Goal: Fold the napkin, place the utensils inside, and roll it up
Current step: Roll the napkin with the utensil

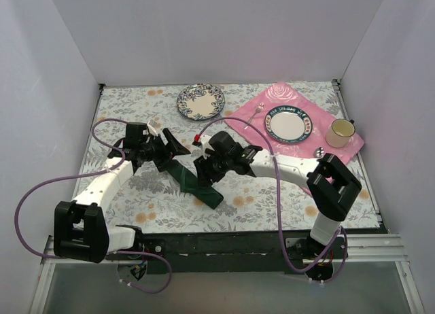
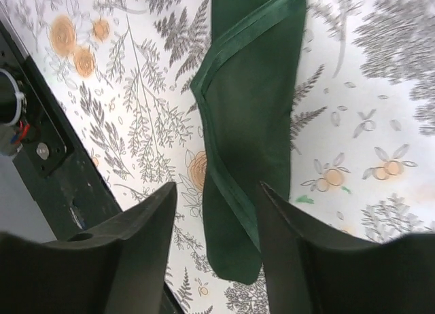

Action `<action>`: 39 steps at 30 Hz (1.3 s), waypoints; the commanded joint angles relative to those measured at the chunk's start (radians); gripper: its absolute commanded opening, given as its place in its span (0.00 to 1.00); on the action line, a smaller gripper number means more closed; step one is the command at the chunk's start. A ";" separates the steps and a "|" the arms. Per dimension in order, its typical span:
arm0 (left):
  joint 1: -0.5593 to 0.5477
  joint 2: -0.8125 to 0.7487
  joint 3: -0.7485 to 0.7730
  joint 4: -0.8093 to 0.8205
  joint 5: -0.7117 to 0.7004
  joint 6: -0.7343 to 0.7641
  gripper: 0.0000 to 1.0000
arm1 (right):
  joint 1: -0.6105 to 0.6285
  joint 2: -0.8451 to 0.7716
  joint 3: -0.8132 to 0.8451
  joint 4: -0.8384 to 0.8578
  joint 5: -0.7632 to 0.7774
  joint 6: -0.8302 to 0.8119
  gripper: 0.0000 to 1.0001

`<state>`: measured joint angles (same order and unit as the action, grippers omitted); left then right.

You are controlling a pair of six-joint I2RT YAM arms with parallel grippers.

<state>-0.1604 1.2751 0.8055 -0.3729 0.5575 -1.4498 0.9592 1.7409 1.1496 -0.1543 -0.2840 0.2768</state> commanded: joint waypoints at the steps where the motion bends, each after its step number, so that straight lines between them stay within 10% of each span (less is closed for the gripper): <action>1: -0.002 -0.072 -0.012 -0.150 -0.125 0.025 0.74 | -0.059 -0.064 0.033 -0.037 0.036 -0.039 0.66; 7: -0.001 -0.106 -0.068 -0.181 -0.102 0.031 0.71 | -0.097 -0.005 0.094 -0.085 -0.044 -0.119 0.80; 18: 0.013 -0.195 -0.088 -0.215 -0.248 0.003 0.66 | -0.100 0.215 0.277 -0.128 -0.144 -0.174 0.79; 23: 0.013 -0.152 -0.158 -0.157 -0.148 -0.011 0.44 | -0.100 0.238 0.289 -0.102 -0.150 -0.160 0.78; 29: 0.013 -0.148 -0.236 -0.045 -0.077 0.000 0.65 | -0.111 0.210 0.274 -0.110 -0.089 -0.154 0.77; 39: 0.013 -0.085 -0.313 0.080 -0.090 -0.021 0.68 | -0.201 0.079 0.180 -0.085 -0.086 -0.149 0.77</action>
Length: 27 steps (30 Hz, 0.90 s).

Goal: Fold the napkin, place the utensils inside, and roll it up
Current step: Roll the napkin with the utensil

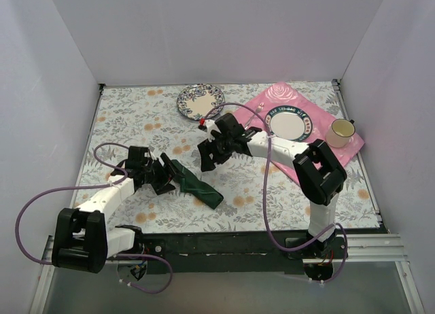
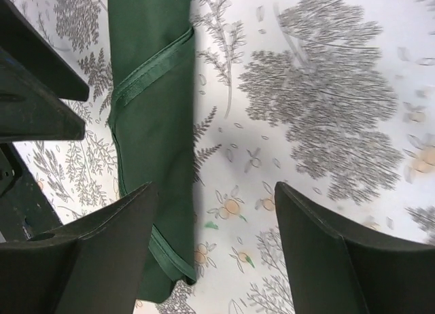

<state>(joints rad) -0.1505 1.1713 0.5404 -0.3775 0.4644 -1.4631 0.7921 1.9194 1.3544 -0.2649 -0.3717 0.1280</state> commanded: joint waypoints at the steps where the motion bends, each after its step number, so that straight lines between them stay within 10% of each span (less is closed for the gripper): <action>1: 0.003 0.022 -0.060 0.100 0.005 -0.008 0.68 | -0.046 -0.108 -0.035 0.033 0.001 -0.001 0.77; 27: 0.002 0.166 -0.145 0.347 -0.046 0.035 0.51 | -0.100 -0.166 -0.087 0.070 -0.027 -0.002 0.76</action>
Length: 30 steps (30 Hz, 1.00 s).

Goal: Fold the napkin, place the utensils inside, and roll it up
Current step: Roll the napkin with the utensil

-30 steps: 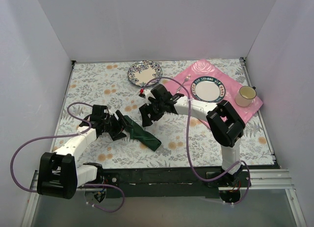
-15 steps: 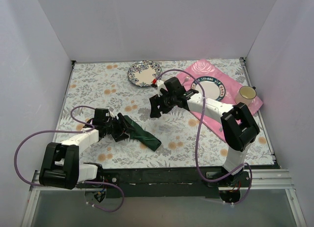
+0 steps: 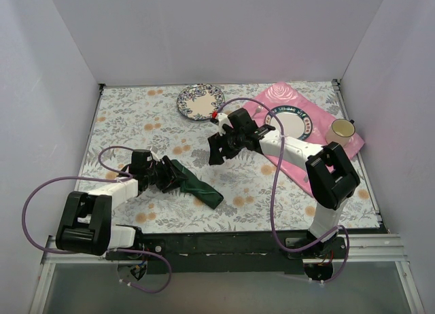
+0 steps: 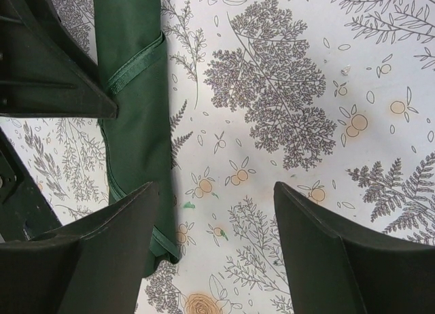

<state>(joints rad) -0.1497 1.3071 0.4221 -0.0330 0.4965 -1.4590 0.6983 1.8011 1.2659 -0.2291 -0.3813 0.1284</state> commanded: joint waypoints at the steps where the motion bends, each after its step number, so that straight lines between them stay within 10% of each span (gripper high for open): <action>1: 0.001 0.040 -0.028 0.010 -0.076 0.037 0.49 | -0.006 -0.049 0.004 0.030 -0.018 -0.006 0.76; 15: -0.040 0.095 0.001 0.061 -0.059 0.057 0.27 | -0.020 -0.078 -0.002 0.020 0.001 -0.006 0.75; 30: -0.204 0.225 0.116 0.130 -0.024 -0.001 0.25 | -0.089 -0.193 -0.034 -0.015 0.062 -0.021 0.76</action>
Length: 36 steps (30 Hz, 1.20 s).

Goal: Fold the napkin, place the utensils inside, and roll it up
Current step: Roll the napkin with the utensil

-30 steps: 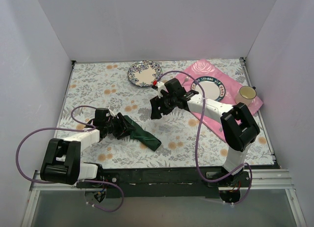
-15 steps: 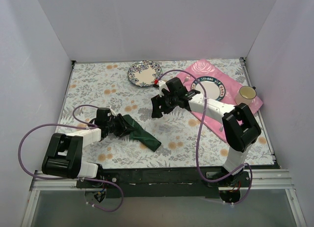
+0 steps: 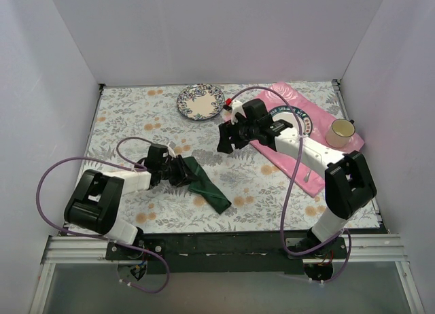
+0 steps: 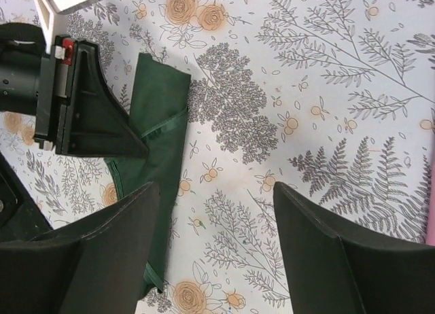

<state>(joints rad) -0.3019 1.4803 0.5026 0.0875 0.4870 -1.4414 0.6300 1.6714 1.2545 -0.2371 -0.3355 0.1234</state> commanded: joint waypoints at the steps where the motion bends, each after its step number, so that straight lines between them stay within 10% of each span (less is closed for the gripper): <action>1: -0.080 0.066 0.053 0.030 -0.014 -0.030 0.25 | -0.023 -0.070 -0.026 -0.011 0.023 -0.019 0.76; 20: -0.322 0.455 0.402 0.127 -0.045 -0.206 0.23 | -0.035 -0.275 -0.289 -0.163 0.155 -0.014 0.76; 29: -0.345 0.457 0.373 0.182 -0.096 -0.321 0.23 | 0.007 -0.320 -0.354 -0.214 0.124 0.024 0.62; 36: -0.345 0.319 0.347 0.101 -0.113 -0.297 0.56 | 0.010 -0.369 -0.458 -0.205 0.121 0.076 0.48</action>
<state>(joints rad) -0.6441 1.9053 0.8928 0.3069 0.4458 -1.7687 0.6403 1.3529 0.8482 -0.4412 -0.2108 0.1593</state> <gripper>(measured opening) 0.474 0.487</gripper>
